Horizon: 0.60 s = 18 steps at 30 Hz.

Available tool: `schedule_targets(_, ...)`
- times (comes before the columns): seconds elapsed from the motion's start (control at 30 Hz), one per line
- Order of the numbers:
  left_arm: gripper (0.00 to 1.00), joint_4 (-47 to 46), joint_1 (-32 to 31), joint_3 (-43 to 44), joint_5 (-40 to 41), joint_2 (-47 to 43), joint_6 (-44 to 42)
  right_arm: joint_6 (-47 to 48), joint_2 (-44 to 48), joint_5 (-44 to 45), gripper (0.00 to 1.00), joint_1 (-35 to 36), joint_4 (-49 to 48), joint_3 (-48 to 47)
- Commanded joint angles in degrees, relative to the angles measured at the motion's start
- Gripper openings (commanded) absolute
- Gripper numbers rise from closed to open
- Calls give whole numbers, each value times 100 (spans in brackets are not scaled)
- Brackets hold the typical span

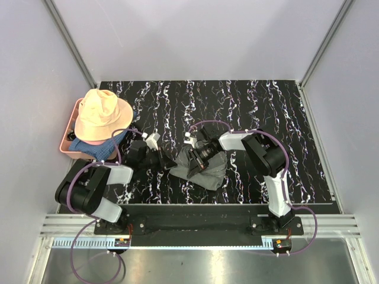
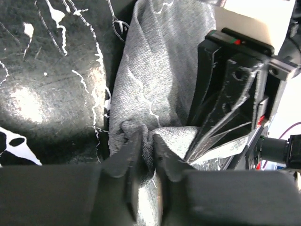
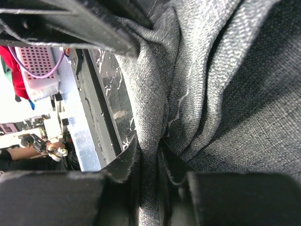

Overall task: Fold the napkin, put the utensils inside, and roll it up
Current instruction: Roll the napkin with the utensil

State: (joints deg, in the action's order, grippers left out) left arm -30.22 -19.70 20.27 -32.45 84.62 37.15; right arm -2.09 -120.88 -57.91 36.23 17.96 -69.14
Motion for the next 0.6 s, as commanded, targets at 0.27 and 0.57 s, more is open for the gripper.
schedule_targets(0.27,0,859,-16,776,133,555,-225,-327,749,1808,64,-63,270,59)
schedule_targets(0.57,0,1185,-16,1075,81,925,-208,-179,2445,3636,82,165,-186,708)
